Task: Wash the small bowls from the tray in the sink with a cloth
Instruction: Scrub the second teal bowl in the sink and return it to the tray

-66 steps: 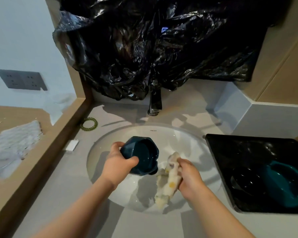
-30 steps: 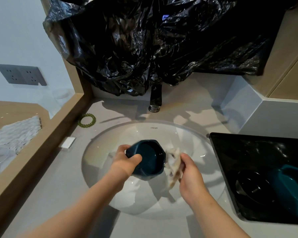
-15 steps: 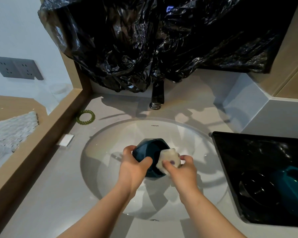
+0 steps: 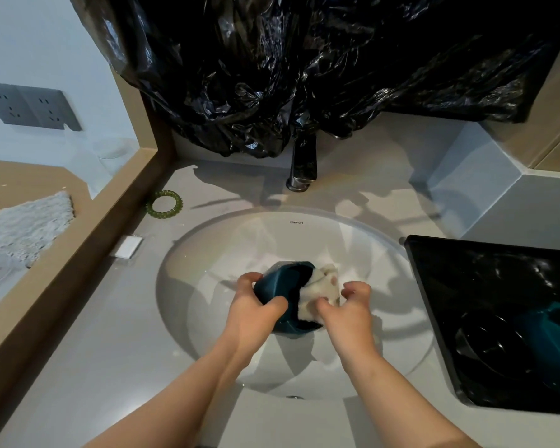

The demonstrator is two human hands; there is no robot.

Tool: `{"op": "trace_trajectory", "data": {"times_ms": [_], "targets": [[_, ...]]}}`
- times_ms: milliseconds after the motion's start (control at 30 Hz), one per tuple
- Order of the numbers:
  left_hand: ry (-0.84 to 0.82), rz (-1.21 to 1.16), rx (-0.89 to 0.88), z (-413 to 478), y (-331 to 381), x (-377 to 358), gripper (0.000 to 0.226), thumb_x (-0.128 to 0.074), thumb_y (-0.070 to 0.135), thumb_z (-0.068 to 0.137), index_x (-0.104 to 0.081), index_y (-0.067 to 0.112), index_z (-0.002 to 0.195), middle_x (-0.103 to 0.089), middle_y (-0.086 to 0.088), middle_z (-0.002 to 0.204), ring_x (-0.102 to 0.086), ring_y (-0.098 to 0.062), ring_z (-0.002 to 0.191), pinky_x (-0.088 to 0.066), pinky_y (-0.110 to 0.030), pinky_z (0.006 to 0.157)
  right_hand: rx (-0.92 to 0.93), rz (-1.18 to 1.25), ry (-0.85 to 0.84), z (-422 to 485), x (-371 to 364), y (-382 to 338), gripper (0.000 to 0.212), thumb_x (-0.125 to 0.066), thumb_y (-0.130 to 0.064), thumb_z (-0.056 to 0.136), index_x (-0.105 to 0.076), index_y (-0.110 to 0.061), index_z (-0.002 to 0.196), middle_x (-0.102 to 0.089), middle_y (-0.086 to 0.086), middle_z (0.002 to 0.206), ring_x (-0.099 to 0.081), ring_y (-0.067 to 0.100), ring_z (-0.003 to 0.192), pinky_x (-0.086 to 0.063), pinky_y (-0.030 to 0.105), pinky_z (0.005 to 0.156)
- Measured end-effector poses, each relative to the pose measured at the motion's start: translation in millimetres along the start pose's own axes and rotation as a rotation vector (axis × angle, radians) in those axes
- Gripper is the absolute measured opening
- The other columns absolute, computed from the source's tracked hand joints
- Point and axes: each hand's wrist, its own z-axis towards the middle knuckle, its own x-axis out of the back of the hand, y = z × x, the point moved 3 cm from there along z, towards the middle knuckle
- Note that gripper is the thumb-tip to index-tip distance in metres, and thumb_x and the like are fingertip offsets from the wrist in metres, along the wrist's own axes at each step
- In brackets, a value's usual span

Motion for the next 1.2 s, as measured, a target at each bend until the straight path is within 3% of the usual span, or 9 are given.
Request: {"op": "trace_trajectory", "data": {"times_ms": [100,233,367,533,700,833,933,1067,1200], "targets": [[-0.044,0.151,-0.105,-6.0,4.8,-2.1,0.051,-0.06,0.027,0.062,-0.043,0.032,0.109,-0.063,0.005,0.089,-0.062,-0.011,0.08,-0.053,-0.026,0.067,-0.137,-0.102,-0.148,5.9,-4.9,2.3,0.038,-0.059,-0.011,0.077,-0.042,-0.018,0.11,-0.058,0.001,0.09,-0.056,0.012,0.077,-0.049,0.026,0.062],[-0.085,0.274,-0.196,-6.3,7.6,-5.7,0.043,-0.056,0.031,0.057,-0.045,0.043,0.097,-0.062,0.008,0.095,-0.061,-0.011,0.087,-0.054,-0.034,0.076,-0.185,-0.144,-0.137,14.1,0.0,5.8,0.028,-0.063,-0.017,0.073,-0.058,-0.012,0.099,-0.065,0.01,0.098,-0.061,0.024,0.086,-0.054,0.035,0.076],[-0.151,0.41,-0.219,0.1,12.5,-5.5,0.049,-0.053,0.032,0.06,-0.05,0.033,0.109,-0.06,0.006,0.095,-0.059,-0.013,0.082,-0.053,-0.03,0.07,0.203,-0.539,-0.035,10.5,3.1,-12.2,0.025,-0.053,-0.018,0.087,-0.051,-0.021,0.112,-0.06,0.0,0.092,-0.058,0.025,0.089,-0.039,0.027,0.067],[-0.249,0.524,-0.183,3.9,19.8,-12.2,0.013,-0.054,0.028,0.074,-0.052,0.022,0.085,-0.056,0.006,0.075,-0.052,-0.011,0.067,-0.041,-0.024,0.058,0.852,-0.644,-0.15,-6.3,-7.5,-37.3,0.029,-0.057,-0.008,0.079,-0.058,-0.018,0.106,-0.052,-0.011,0.074,-0.048,0.015,0.072,-0.04,0.026,0.062],[-0.061,0.381,-0.195,5.2,14.9,-10.4,0.017,-0.056,0.021,0.076,-0.056,0.022,0.094,-0.061,0.002,0.082,-0.057,-0.015,0.073,-0.047,-0.03,0.063,0.477,-0.626,-0.094,12.5,-8.5,-28.7,0.026,-0.051,-0.019,0.088,-0.051,-0.021,0.114,-0.062,-0.001,0.093,-0.058,0.024,0.086,-0.042,0.029,0.065],[0.092,0.349,-0.244,4.7,13.0,-8.9,0.034,-0.055,0.029,0.073,-0.054,0.023,0.106,-0.063,0.0,0.093,-0.059,-0.017,0.08,-0.049,-0.029,0.063,-0.082,-0.108,-0.064,19.5,-11.7,3.5,0.011,-0.053,-0.015,0.084,-0.06,-0.013,0.093,-0.065,0.003,0.085,-0.063,0.021,0.078,-0.051,0.018,0.059],[0.13,0.36,-0.23,6.9,7.0,-8.4,0.033,-0.058,0.019,0.077,-0.054,0.023,0.11,-0.062,-0.002,0.097,-0.058,-0.016,0.078,-0.047,-0.026,0.06,-0.395,0.174,-0.136,11.7,-26.0,23.5,0.025,-0.062,-0.019,0.07,-0.066,-0.011,0.093,-0.07,0.015,0.087,-0.067,0.032,0.082,-0.058,0.041,0.077],[0.048,0.323,-0.211,8.4,4.5,-4.0,0.034,-0.054,0.029,0.069,-0.056,0.026,0.103,-0.062,0.002,0.092,-0.057,-0.011,0.079,-0.05,-0.03,0.066,-0.169,-0.255,-0.079,15.8,-20.5,18.0,0.021,-0.055,-0.026,0.082,-0.05,-0.015,0.099,-0.06,0.008,0.092,-0.057,0.025,0.081,-0.045,0.028,0.06],[-0.025,0.4,-0.252,5.9,2.2,-8.3,0.032,-0.056,0.025,0.07,-0.058,0.026,0.102,-0.064,0.004,0.088,-0.06,-0.014,0.079,-0.051,-0.031,0.066,0.278,-0.459,0.065,12.8,-13.3,-7.3,0.015,-0.057,-0.026,0.085,-0.056,-0.025,0.1,-0.041,-0.004,0.093,-0.039,0.017,0.089,-0.031,0.025,0.069]]}}
